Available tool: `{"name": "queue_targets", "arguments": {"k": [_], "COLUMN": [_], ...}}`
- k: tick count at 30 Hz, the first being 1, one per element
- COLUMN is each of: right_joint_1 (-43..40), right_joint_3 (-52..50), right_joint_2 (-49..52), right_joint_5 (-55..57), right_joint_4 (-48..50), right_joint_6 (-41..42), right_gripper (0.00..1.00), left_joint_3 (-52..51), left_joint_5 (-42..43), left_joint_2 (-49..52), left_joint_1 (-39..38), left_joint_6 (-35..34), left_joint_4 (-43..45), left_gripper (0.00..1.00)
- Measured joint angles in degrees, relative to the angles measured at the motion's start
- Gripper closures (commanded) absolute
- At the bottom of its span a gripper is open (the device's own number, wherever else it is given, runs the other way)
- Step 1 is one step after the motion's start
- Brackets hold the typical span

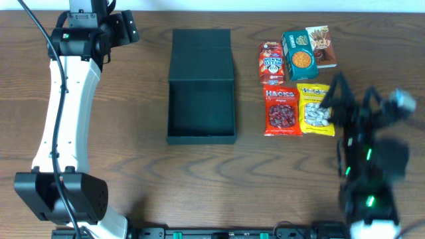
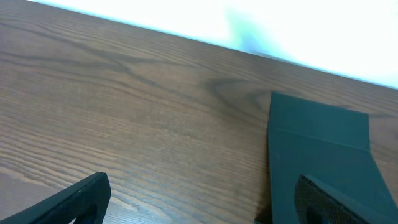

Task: Pack container
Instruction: 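Reach the right gripper to the teal Chunkies cookie box and grasp it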

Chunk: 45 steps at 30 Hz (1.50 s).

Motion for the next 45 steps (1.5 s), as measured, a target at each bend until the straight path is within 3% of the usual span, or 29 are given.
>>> {"name": "queue_targets", "arguments": {"k": [11,19,26,34,45], "right_joint_1": [-2.8,-2.7,-1.2,1.6,1.7], "right_joint_3": [47.5,68.7,70.2,70.2,70.5], "right_joint_2": [45.9,69.7,79.6,83.0,87.7], "right_joint_5": [-11.5,-12.2,-11.9,-4.4,1.5], "right_joint_4": [-26.3,-36.3,-39.6,-44.6,-44.6], "right_joint_6": [-17.5,-23.2,-26.0,-30.7,-31.1], "right_gripper": [0.01,0.01,0.01,0.01,0.01], "left_joint_3": [0.0,0.0,0.0,0.0,0.0], "left_joint_5": [0.0,0.0,0.0,0.0,0.0], "left_joint_2": [0.0,0.1,0.1,0.1,0.1], "left_joint_1": [0.0,0.0,0.0,0.0,0.0], "left_joint_6": [1.6,1.6,1.6,1.6,1.6], "left_joint_4": [0.1,-0.1,-1.9,-2.3,-3.4], "left_gripper": [0.05,0.05,0.05,0.05,0.05]}}
